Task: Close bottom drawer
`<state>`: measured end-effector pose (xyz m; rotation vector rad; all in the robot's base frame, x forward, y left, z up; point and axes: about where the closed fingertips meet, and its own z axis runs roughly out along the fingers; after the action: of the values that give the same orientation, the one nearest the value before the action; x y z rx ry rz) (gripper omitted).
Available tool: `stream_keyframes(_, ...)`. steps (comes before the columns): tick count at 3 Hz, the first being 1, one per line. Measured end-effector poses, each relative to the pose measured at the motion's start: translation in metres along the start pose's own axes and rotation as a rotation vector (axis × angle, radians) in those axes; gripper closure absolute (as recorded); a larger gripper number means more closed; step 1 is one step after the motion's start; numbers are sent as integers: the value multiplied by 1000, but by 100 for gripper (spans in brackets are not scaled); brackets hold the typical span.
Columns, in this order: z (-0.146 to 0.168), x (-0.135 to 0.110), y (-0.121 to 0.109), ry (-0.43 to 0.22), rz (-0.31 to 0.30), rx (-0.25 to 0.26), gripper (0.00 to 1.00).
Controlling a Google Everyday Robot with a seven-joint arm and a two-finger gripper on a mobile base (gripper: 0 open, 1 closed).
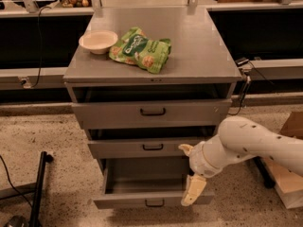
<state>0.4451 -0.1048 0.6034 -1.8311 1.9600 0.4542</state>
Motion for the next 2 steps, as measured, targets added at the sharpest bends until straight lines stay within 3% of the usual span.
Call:
stream_keyframes(1, 63, 14, -4, -11, 26, -26, 0)
stream_keyframes(2, 115, 19, -8, -94, -2, 38, 0)
